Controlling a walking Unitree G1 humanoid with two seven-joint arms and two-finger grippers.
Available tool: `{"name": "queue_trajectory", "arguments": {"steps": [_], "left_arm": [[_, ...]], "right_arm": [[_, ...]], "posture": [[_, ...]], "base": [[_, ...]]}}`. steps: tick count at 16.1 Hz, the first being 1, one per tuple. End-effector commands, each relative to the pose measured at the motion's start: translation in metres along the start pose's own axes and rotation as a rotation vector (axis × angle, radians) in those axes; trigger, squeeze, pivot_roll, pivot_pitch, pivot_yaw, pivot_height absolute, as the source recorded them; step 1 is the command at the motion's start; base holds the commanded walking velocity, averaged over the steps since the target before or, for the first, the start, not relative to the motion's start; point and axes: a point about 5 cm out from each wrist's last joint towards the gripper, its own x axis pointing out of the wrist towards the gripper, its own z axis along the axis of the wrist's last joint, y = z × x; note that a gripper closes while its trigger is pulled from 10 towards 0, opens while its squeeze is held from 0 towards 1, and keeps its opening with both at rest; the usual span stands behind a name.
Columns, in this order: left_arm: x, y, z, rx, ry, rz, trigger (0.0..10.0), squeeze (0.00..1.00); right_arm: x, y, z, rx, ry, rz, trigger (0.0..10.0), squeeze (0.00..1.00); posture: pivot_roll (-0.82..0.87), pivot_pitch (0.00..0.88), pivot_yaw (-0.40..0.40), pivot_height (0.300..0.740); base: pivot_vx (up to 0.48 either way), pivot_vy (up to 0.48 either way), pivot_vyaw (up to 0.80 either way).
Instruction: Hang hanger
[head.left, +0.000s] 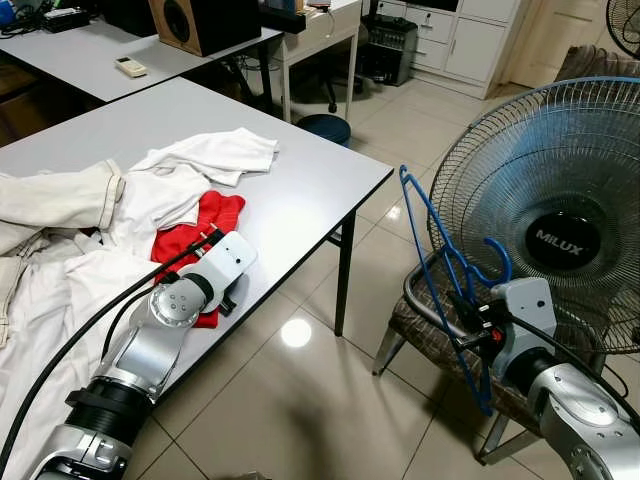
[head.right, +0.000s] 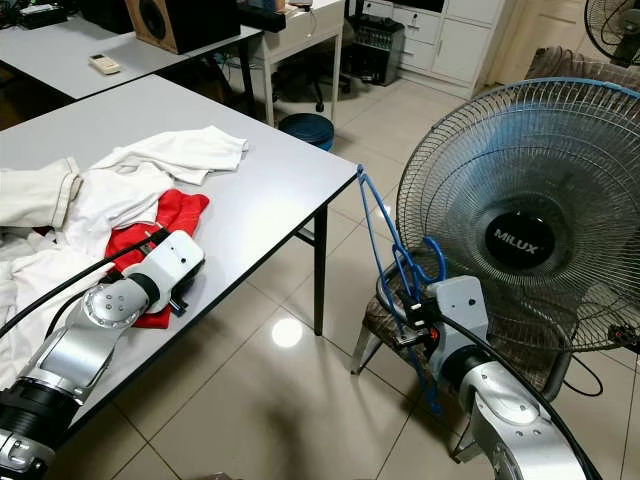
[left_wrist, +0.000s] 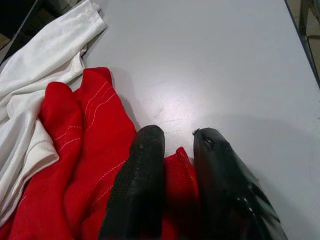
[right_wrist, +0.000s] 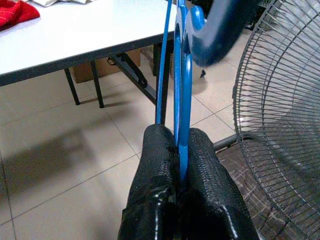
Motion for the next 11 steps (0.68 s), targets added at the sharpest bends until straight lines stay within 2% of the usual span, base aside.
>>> {"name": "queue_trajectory", "arguments": {"steps": [1, 7, 9, 10, 11], "left_arm": [[-0.001, 0.004, -0.005, -0.011, 0.028, 0.016, 0.0, 0.00], [-0.003, 0.005, -0.006, -0.089, 0.011, 0.024, 0.0, 0.00], [-0.003, 0.010, 0.005, -0.227, -0.076, 0.042, 0.0, 0.00], [-0.004, 0.017, 0.019, -0.361, -0.171, 0.063, 0.0, 0.00], [-0.004, 0.022, 0.027, -0.421, -0.228, 0.069, 0.0, 0.00]], "right_arm": [[-0.001, 0.001, 0.001, -0.015, 0.005, 0.008, 10.0, 0.00], [-0.001, 0.000, -0.001, -0.023, 0.015, 0.012, 10.0, 0.00], [-0.001, -0.001, -0.001, -0.024, 0.015, 0.012, 10.0, 0.00], [0.000, -0.001, -0.001, -0.024, 0.013, 0.012, 10.0, 0.00], [0.000, -0.001, 0.000, -0.023, 0.011, 0.012, 10.0, 0.00]], "posture": [[-0.19, 0.016, 0.012, 0.740], [-0.19, 0.013, 0.007, 0.740], [-0.19, 0.011, 0.006, 0.740], [-0.19, 0.011, 0.006, 0.740], [-0.19, 0.009, 0.007, 0.740]], "base": [[0.000, 0.000, 0.00], [0.000, 0.000, 0.00], [0.000, 0.000, 0.00], [0.000, 0.000, 0.00], [0.000, 0.000, 0.00]]}}
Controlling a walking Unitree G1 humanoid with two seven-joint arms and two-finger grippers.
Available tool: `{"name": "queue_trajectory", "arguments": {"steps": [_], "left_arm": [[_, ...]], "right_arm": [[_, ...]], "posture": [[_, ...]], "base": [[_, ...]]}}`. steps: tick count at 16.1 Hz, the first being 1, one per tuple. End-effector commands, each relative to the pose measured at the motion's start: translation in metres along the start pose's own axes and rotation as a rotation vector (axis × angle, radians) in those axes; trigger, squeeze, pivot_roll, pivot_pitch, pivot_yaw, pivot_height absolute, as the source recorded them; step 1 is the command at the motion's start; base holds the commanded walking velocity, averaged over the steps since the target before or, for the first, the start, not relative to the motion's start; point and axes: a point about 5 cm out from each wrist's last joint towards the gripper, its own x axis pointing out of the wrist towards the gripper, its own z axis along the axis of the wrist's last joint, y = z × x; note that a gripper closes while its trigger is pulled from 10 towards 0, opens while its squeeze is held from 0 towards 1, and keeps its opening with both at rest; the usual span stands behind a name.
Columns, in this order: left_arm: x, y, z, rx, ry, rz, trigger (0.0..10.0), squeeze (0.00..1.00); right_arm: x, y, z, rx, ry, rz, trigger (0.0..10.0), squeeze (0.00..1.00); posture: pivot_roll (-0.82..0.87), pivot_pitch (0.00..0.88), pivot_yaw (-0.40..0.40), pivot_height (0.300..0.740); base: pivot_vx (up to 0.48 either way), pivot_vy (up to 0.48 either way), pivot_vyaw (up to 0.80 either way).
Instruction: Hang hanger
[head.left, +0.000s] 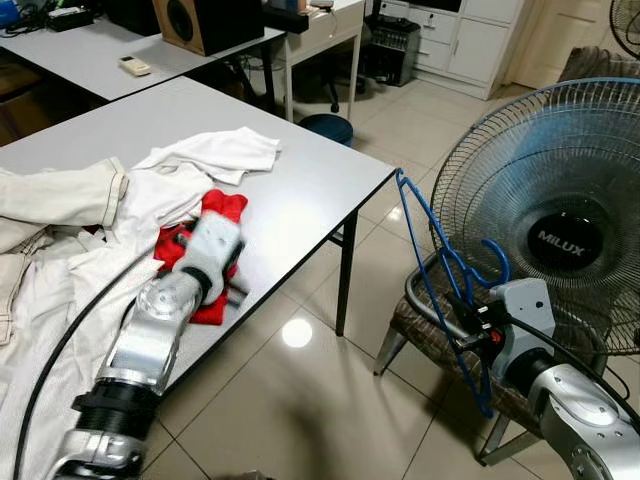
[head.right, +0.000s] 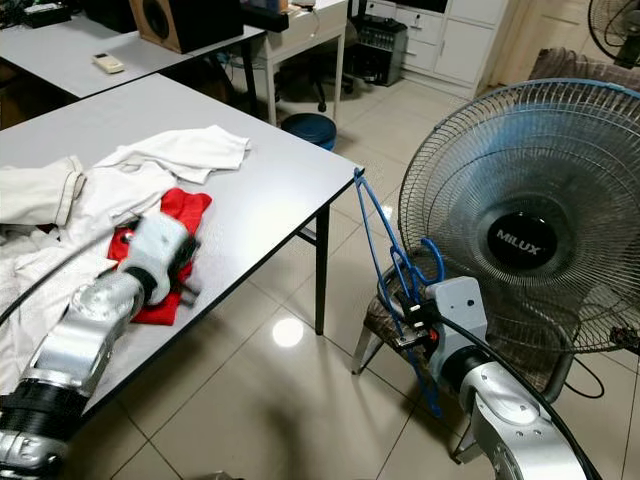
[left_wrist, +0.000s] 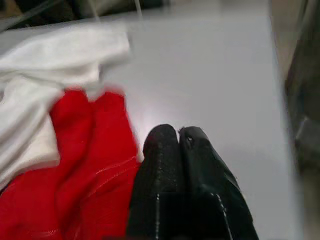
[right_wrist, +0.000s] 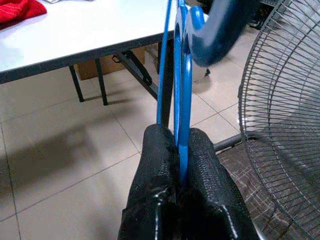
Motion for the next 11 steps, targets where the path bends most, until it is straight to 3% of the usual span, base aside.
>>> {"name": "queue_trajectory", "arguments": {"steps": [1, 2, 3, 6, 8, 11], "left_arm": [[0.002, 0.006, 0.035, -0.102, -0.181, -0.010, 0.0, 0.00], [0.002, 0.007, 0.043, -0.143, -0.226, -0.017, 0.0, 0.00], [0.001, 0.013, 0.069, -0.251, -0.357, -0.031, 0.0, 0.00], [-0.005, 0.027, 0.110, -0.408, -0.550, -0.083, 0.0, 0.00], [-0.011, 0.034, 0.141, -0.481, -0.664, -0.183, 0.0, 0.00], [-0.025, 0.034, 0.175, -0.681, -0.855, -0.342, 0.0, 0.00]], "right_arm": [[0.000, -0.002, 0.001, -0.018, 0.002, -0.005, 10.0, 0.00], [0.001, -0.002, 0.001, -0.018, 0.001, -0.005, 10.0, 0.00], [0.001, -0.002, 0.001, -0.018, -0.002, -0.006, 10.0, 0.00], [0.001, 0.001, 0.006, -0.014, -0.033, 0.023, 10.0, 0.00], [-0.001, 0.015, 0.021, -0.016, -0.139, 0.142, 10.0, 0.00], [-0.003, 0.025, 0.039, 0.022, -0.263, 0.227, 10.0, 0.00]], "posture": [[-0.19, 0.009, 0.006, 0.740], [-0.19, 0.008, 0.007, 0.740], [-0.19, 0.008, 0.008, 0.740], [-0.18, 0.008, 0.014, 0.740], [-0.18, 0.004, 0.020, 0.740], [-0.18, 0.000, 0.042, 0.740]], "base": [[0.000, 0.000, 0.00], [0.000, 0.000, 0.00], [0.000, 0.000, 0.00], [0.000, 0.000, 0.00], [0.000, 0.000, 0.00], [0.000, 0.000, 0.00]]}}
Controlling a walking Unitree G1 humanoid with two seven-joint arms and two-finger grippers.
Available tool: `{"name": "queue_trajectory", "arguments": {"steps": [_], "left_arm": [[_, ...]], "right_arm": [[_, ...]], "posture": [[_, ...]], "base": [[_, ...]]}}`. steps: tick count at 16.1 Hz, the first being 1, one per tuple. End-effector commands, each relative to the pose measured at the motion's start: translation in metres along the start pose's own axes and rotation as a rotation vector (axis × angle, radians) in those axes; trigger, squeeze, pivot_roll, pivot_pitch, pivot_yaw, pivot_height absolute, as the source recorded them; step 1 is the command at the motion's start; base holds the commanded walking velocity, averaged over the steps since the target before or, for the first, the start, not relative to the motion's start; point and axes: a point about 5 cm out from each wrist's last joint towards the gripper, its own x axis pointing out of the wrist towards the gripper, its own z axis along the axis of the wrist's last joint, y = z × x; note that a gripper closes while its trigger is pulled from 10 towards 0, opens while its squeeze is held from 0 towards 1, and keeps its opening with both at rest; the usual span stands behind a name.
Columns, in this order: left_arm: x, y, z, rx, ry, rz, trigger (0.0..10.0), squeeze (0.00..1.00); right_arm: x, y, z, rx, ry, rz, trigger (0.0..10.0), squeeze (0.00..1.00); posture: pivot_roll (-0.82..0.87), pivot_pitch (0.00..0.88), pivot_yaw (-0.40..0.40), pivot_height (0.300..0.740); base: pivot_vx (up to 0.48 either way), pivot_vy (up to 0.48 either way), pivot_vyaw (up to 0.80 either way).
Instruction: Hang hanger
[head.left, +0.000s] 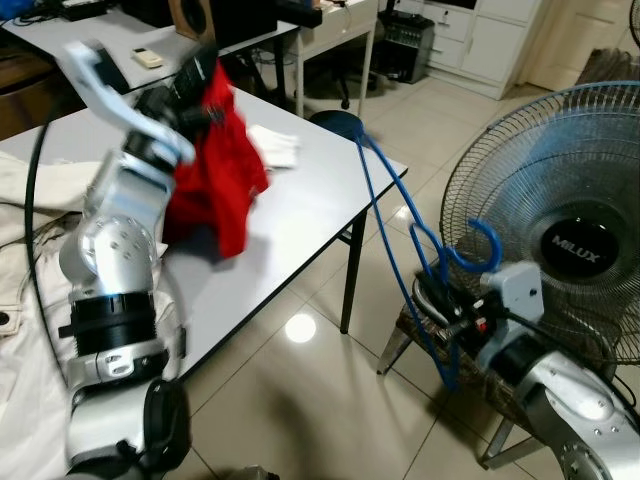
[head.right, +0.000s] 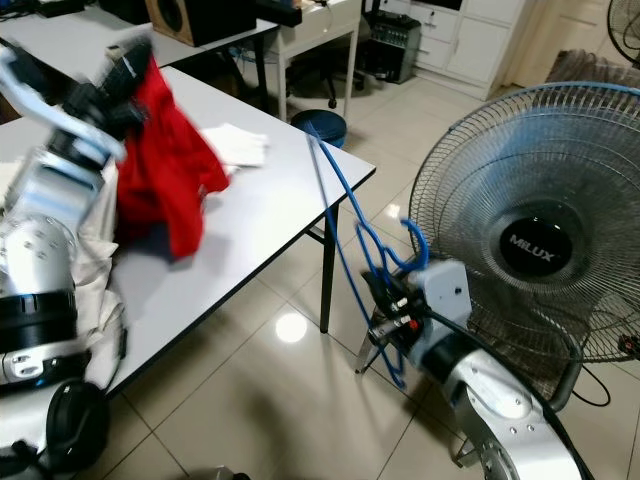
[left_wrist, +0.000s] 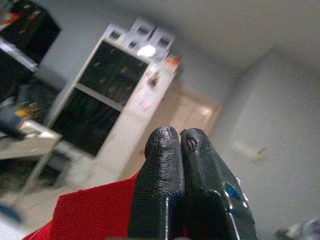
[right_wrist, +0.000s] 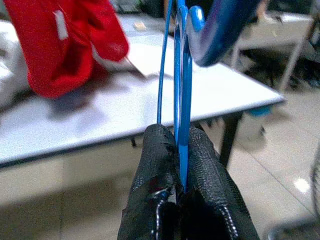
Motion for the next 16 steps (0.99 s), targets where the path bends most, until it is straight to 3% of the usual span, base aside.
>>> {"name": "queue_trajectory", "arguments": {"steps": [1, 2, 3, 6, 7, 9, 11, 12, 14, 16], "left_arm": [[0.005, -0.005, -0.003, 0.102, 0.077, -0.032, 0.0, 0.00], [-0.001, 0.004, -0.025, 0.283, 0.271, 0.000, 0.0, 0.00], [-0.006, 0.009, -0.039, 0.377, 0.387, 0.005, 0.0, 0.00], [-0.006, 0.006, -0.050, 0.400, 0.440, 0.002, 0.0, 0.00], [-0.007, 0.013, -0.054, 0.466, 0.477, 0.063, 10.0, 0.00], [-0.009, 0.027, -0.059, 0.593, 0.531, 0.153, 10.0, 0.00], [-0.013, 0.043, -0.066, 0.583, 0.576, 0.239, 10.0, 0.00], [-0.021, 0.057, -0.078, 0.578, 0.656, 0.300, 10.0, 1.00], [-0.038, 0.082, -0.090, 0.664, 0.771, 0.409, 10.0, 1.00], [-0.046, 0.098, -0.081, 0.734, 0.768, 0.510, 10.0, 1.00]], "right_arm": [[0.000, 0.006, 0.006, 0.020, -0.043, 0.054, 10.0, 0.00], [0.001, 0.012, 0.008, 0.042, -0.055, 0.100, 10.0, 0.00], [0.001, 0.015, 0.005, 0.045, -0.040, 0.137, 10.0, 0.00], [0.001, 0.020, -0.011, 0.036, 0.105, 0.225, 10.0, 0.00], [0.001, 0.015, -0.018, 0.019, 0.162, 0.205, 10.0, 0.00], [0.000, 0.004, -0.025, 0.008, 0.221, 0.160, 10.0, 0.00], [-0.001, -0.005, -0.032, 0.004, 0.290, 0.129, 10.0, 0.00], [0.001, -0.007, -0.033, 0.000, 0.295, 0.132, 10.0, 0.00], [0.005, -0.010, -0.031, 0.000, 0.285, 0.113, 10.0, 0.00], [0.004, -0.011, -0.029, 0.020, 0.265, 0.081, 10.0, 0.00]], "posture": [[-0.18, 0.000, 0.043, 0.740], [-0.17, 0.000, 0.044, 0.740], [-0.17, 0.000, 0.046, 0.740], [-0.17, 0.000, 0.041, 0.740], [-0.17, 0.000, 0.032, 0.740], [-0.17, 0.000, 0.028, 0.740], [-0.17, 0.000, 0.021, 0.740], [-0.16, 0.000, 0.010, 0.740], [-0.16, 0.000, 0.005, 0.740], [-0.16, 0.000, -0.003, 0.740]], "base": [[0.000, 0.000, 0.00], [0.000, 0.000, 0.00], [0.000, 0.000, 0.00], [0.000, 0.000, 0.00], [0.000, 0.000, 0.00], [0.000, 0.000, 0.00], [0.000, 0.000, 0.00], [0.000, 0.000, 0.00], [0.000, 0.000, 0.00], [0.000, 0.000, 0.00]]}}
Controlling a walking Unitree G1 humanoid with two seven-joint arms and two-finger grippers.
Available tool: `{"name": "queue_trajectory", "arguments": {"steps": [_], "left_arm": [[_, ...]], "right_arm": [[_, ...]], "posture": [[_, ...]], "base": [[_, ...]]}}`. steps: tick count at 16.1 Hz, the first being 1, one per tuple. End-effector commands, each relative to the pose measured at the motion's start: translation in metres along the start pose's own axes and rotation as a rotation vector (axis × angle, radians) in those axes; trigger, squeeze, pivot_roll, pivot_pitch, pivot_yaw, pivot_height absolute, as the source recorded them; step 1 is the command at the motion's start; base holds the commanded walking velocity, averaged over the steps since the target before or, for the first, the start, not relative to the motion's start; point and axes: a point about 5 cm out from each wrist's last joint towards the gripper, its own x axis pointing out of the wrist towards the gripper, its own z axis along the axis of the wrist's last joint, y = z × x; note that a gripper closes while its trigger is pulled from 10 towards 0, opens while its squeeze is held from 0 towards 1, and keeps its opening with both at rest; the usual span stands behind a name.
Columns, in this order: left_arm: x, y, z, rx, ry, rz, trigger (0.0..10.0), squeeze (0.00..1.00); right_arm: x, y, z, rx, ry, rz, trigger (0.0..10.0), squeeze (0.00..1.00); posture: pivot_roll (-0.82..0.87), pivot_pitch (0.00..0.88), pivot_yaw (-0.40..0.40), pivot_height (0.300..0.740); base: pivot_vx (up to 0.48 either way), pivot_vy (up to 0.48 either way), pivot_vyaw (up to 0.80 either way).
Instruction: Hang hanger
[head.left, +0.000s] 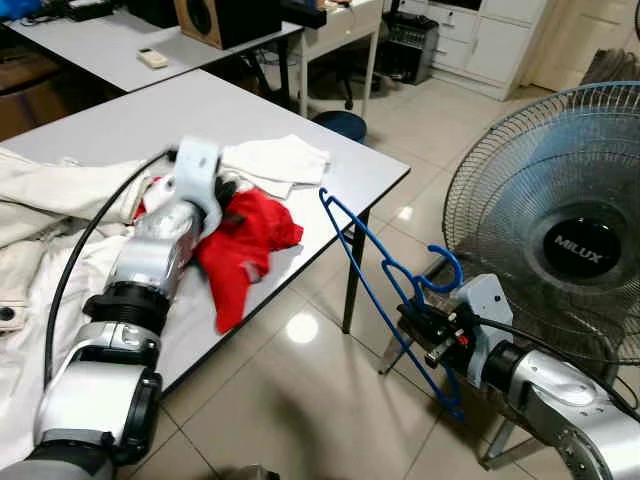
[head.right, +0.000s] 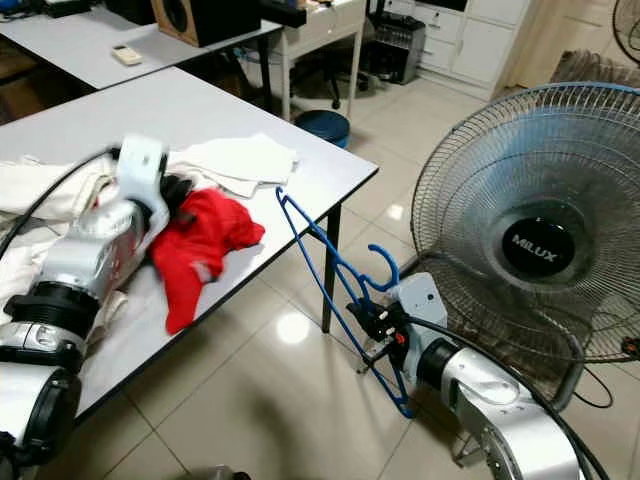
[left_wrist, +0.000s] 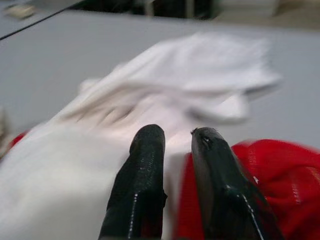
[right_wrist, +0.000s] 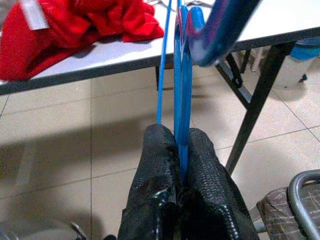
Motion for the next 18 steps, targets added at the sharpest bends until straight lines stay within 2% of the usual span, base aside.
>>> {"name": "queue_trajectory", "arguments": {"steps": [1, 2, 3, 4, 6, 8, 10, 15, 18], "left_arm": [[-0.002, 0.017, 0.018, 0.023, -0.066, 0.045, 10.0, 1.00], [-0.004, 0.018, 0.022, 0.002, -0.090, 0.022, 10.0, 1.00], [-0.011, 0.022, 0.034, -0.133, -0.161, -0.077, 10.0, 1.00], [-0.016, 0.022, 0.037, -0.210, -0.180, -0.128, 10.0, 1.00], [-0.023, 0.017, 0.033, -0.317, -0.157, -0.247, 10.0, 1.00], [-0.032, 0.018, 0.022, -0.346, -0.115, -0.290, 10.0, 1.00], [-0.058, 0.026, -0.006, -0.305, 0.026, -0.303, 10.0, 1.00], [-0.107, 0.032, -0.027, -0.484, 0.156, -0.389, 10.0, 1.00], [-0.122, 0.024, -0.027, -0.622, 0.153, -0.457, 10.0, 1.00]], "right_arm": [[-0.005, -0.006, 0.003, 0.009, -0.009, -0.041, 10.0, 0.00], [-0.006, -0.006, 0.003, 0.014, -0.013, -0.044, 10.0, 0.00], [-0.009, -0.004, 0.002, 0.029, -0.017, -0.046, 10.0, 0.00], [-0.010, -0.003, 0.001, 0.037, -0.018, -0.044, 10.0, 0.00], [-0.012, -0.001, 0.001, 0.043, -0.020, -0.033, 10.0, 0.00], [-0.013, 0.000, 0.002, 0.039, -0.023, -0.022, 10.0, 0.00], [-0.017, 0.001, 0.002, 0.044, -0.016, -0.003, 10.0, 0.00], [-0.017, 0.008, -0.001, 0.058, -0.002, 0.045, 10.0, 0.00], [-0.015, 0.009, -0.002, 0.062, 0.005, 0.067, 10.0, 0.00]], "posture": [[-0.17, 0.000, -0.003, 0.740], [-0.17, 0.000, -0.003, 0.740], [-0.17, 0.000, -0.004, 0.740], [-0.17, 0.000, -0.005, 0.740], [-0.17, 0.003, 0.000, 0.740], [-0.18, 0.010, 0.011, 0.740], [-0.18, 0.015, 0.018, 0.740], [-0.18, 0.007, 0.015, 0.740], [-0.16, 0.008, 0.012, 0.740]], "base": [[0.000, 0.000, 0.00], [0.000, 0.000, 0.00], [0.000, 0.000, 0.00], [0.000, 0.000, 0.00], [0.000, 0.000, 0.00], [0.000, 0.000, 0.00], [0.000, 0.000, 0.00], [0.000, 0.000, 0.00], [0.000, 0.000, 0.00]]}}
